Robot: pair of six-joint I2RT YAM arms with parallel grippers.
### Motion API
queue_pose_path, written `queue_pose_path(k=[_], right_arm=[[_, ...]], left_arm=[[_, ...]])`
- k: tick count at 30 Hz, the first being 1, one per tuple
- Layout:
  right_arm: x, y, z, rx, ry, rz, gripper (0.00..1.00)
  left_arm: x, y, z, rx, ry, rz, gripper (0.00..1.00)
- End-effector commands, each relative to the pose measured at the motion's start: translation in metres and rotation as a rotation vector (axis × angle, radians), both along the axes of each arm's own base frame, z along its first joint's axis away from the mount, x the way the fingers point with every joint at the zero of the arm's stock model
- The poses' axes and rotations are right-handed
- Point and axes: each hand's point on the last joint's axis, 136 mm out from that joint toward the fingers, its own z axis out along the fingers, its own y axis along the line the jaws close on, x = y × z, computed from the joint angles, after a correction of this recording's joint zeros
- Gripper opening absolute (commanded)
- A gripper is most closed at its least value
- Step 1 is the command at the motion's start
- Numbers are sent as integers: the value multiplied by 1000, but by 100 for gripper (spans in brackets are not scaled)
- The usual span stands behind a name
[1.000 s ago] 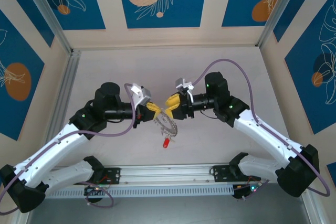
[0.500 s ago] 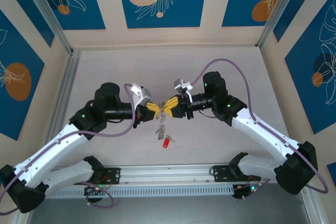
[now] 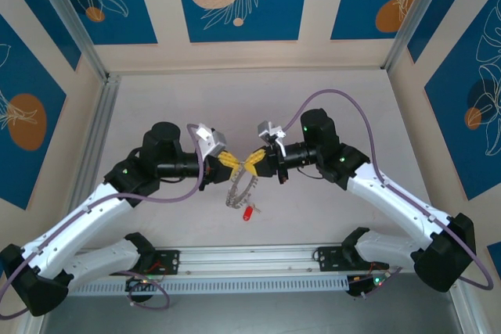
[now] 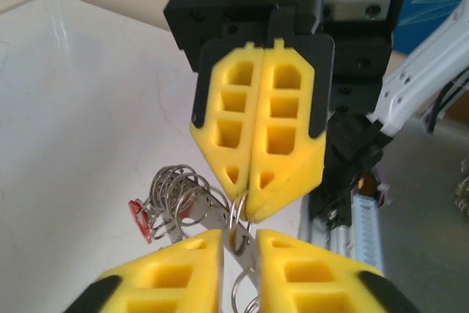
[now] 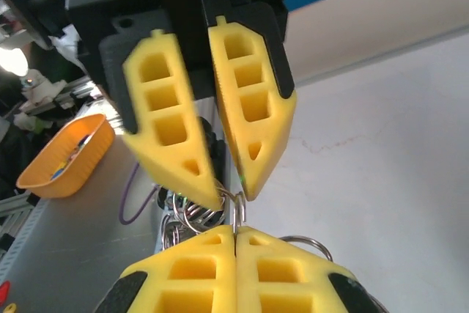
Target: Put the keys on the keyring
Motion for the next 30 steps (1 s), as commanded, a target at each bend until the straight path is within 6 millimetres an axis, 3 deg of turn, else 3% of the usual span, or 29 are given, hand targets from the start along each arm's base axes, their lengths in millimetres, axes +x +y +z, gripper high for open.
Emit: queue_pose_path(k=[1, 6, 14, 23, 30], right_arm=[[6, -3, 7, -76, -58, -66, 0], [6, 1, 10, -138, -65, -89, 0], [-7, 10, 16, -207, -68, -41, 0], [-21, 16, 33, -185, -91, 16, 0], [-25, 20, 36, -177, -94, 42, 0]], left_arm=[[1, 9, 11, 54, -56, 23, 33], [4, 18, 19, 127, -104, 43, 36], [-1, 15, 28, 144, -112, -5, 36], [-5, 12, 25, 163, -90, -46, 36], [-3, 9, 23, 165, -88, -49, 32]])
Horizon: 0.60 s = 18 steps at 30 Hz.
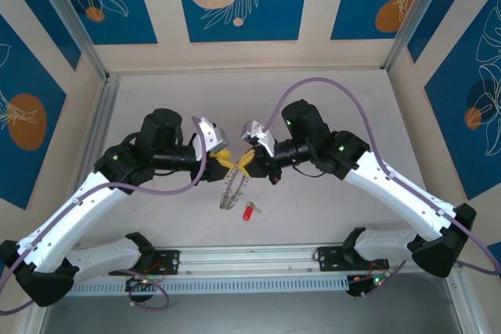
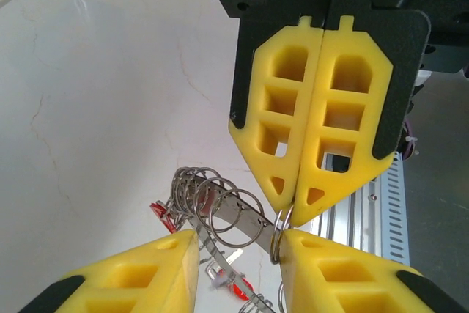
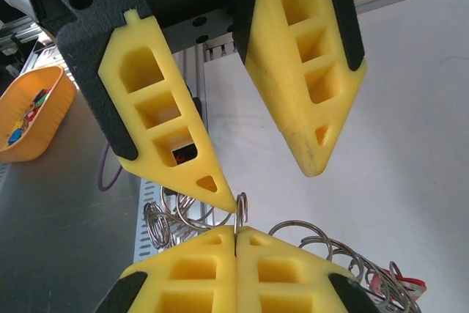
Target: Put the keys on the keyring
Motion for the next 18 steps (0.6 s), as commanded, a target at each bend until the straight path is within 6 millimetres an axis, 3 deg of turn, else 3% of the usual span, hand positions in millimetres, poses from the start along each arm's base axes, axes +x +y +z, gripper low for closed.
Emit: queue_pose_path(k=[1, 8, 13, 18], right_arm=[[-9, 5, 19, 41, -21, 56, 0], [-9, 10, 28, 64, -32, 80, 0], [-9, 11, 31, 77, -47, 87, 0], [-12, 10, 34, 104, -64, 97, 0]], left_arm=[[-5, -4, 8, -14, -11, -36, 31], [-8, -11, 2, -15, 2, -56, 26], [-10, -11, 1, -23, 5, -58, 0], [-8, -13, 4, -70, -14, -40, 0]])
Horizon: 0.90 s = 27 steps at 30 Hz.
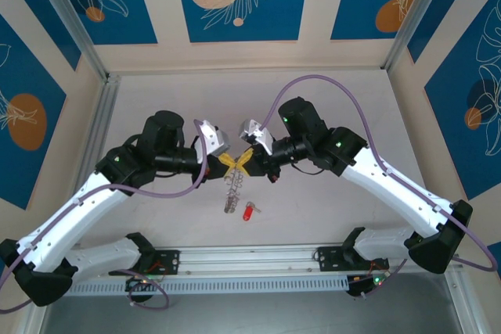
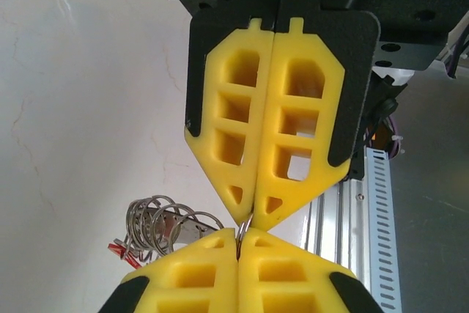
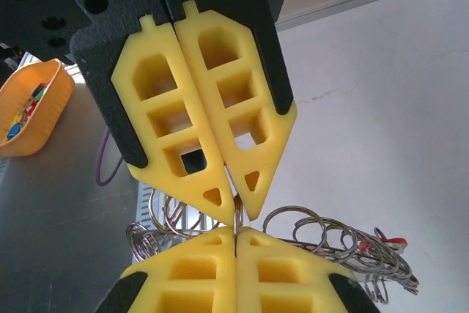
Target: Put the keys on the keyring
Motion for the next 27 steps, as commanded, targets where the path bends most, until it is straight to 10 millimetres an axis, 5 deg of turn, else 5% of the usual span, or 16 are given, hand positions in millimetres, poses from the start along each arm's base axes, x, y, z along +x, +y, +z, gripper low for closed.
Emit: queue_pose_path(k=[1, 3, 9, 17, 27], right_arm=[[-16, 7, 35, 141, -70, 93, 0], [-20, 4, 36, 173, -70, 102, 1], [-14, -8, 30, 217, -3, 58, 36], [-8, -28, 26, 266, 37, -3, 36], [-9, -26, 20, 306, 41, 30, 30]], left_arm=[[1, -7, 7, -65, -30, 3, 0], [3, -6, 9, -95, -43, 22, 0], [0, -3, 22, -190, -87, 39, 0], [-9, -5, 29, -252, -92, -15, 0], [-14, -10, 44, -385, -71, -67, 0]])
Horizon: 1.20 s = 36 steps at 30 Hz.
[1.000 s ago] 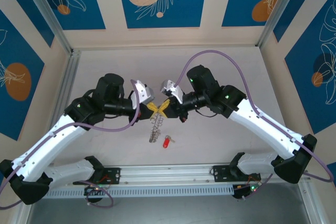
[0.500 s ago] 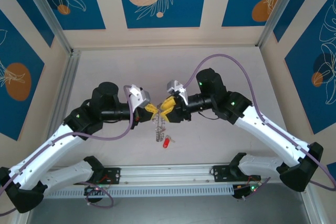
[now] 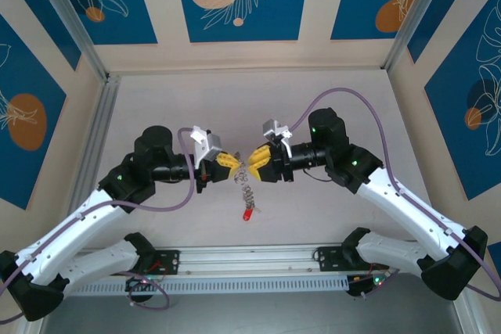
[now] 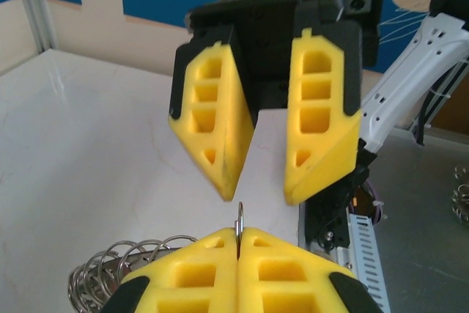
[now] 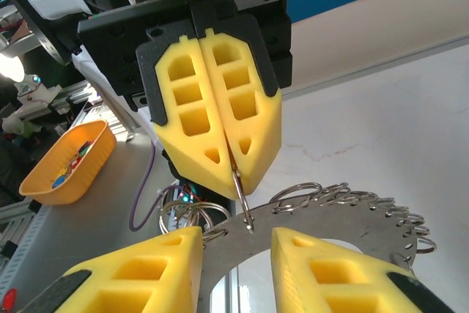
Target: Put the keys on the keyring
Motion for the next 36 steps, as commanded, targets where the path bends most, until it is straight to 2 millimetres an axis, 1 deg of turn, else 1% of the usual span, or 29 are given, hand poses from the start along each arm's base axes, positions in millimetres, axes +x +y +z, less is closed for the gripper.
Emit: queue_pose_path(k=[1, 8, 11, 13, 16, 20, 21, 23, 25, 28, 32, 33, 35, 36], right_arm=[[-5, 1, 8, 48, -12, 38, 29], [-3, 5, 8, 63, -4, 52, 29], [-2, 6, 6, 65, 2, 55, 27], [-2, 7, 6, 68, 5, 60, 25], [-3, 7, 7, 71, 4, 65, 18], [-2, 7, 4, 60, 5, 59, 17], [-2, 6, 4, 60, 3, 59, 15], [-3, 6, 5, 65, -6, 59, 6], [-3, 5, 7, 73, -15, 57, 0], [-2, 4, 9, 75, -28, 41, 0], [12, 1, 5, 13, -73, -56, 0], [15, 0, 2, -14, -79, -75, 0], [17, 0, 0, -73, -94, -97, 0], [17, 0, -2, -97, -101, -101, 0]], left_arm=[[-8, -1, 29, -120, -41, -49, 0], [-7, -2, 32, -178, -33, -57, 0], [-6, -3, 33, -196, -32, -56, 0], [-5, -4, 33, -206, -28, -55, 0], [-4, -4, 33, -215, -29, -48, 0], [-3, -3, 34, -222, -34, -38, 0], [-3, -3, 34, -225, -34, -39, 0], [-2, -3, 34, -227, -31, -39, 0], [-2, -4, 32, -224, -25, -40, 0], [-2, -3, 31, -216, -21, -35, 0], [0, -2, 23, -115, -2, -20, 0], [2, 0, 21, -82, -6, -6, 7], [6, 6, 15, 0, -22, 33, 24], [8, 9, 13, 37, -33, 55, 29]])
